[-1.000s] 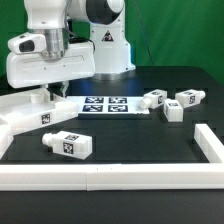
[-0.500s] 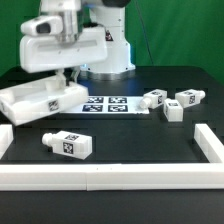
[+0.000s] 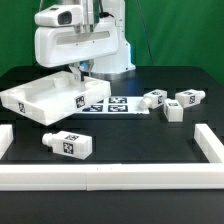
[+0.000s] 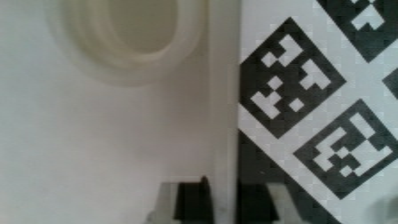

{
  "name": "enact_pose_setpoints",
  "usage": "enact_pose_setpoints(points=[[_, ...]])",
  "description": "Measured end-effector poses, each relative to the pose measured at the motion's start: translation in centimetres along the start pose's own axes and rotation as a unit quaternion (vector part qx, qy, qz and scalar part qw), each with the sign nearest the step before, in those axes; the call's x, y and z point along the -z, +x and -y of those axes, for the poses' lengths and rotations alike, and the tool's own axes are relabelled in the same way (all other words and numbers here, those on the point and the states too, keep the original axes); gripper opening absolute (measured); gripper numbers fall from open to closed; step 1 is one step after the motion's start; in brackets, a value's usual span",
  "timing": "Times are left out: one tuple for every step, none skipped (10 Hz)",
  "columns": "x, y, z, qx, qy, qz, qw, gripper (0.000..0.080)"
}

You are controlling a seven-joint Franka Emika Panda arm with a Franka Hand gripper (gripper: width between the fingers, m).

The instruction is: Assemble one leg

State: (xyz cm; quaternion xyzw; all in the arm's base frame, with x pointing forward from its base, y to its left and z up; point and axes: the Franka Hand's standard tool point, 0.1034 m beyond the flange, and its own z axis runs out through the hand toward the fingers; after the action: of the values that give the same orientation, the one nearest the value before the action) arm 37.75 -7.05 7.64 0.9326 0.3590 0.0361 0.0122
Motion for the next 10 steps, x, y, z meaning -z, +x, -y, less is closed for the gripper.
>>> enact_pose_setpoints(points=[[0.3,2.1,1.3,0.043,-0.033,-0.023,0.998,0.0051],[0.8,3.7,1.7,0.095,-0.029,-0.021,0.995,0.0051],[1.2,5.6,1.1,0.144,-0.033,-0.027,0.989,0.0051],[1.2,7.7,1.9,0.171,-0.039,-0.035,0.984,0.0051],[1.2,8.2,2.9,0.143,-0.046,-0.047,0.988,0.0051],[1.0,7.8,3.0,0.148,-0.041,-0.04,0.987,0.0051],[0.9,7.8,2.9,0.147,-0.041,-0.04,0.987,0.0051],[0.9,7.8,2.9,0.148,-0.04,-0.04,0.987,0.0051],[0.8,7.8,3.0,0.148,-0.039,-0.039,0.987,0.0051],[0.5,8.8,3.1,0.189,-0.042,-0.042,0.98,0.0051]])
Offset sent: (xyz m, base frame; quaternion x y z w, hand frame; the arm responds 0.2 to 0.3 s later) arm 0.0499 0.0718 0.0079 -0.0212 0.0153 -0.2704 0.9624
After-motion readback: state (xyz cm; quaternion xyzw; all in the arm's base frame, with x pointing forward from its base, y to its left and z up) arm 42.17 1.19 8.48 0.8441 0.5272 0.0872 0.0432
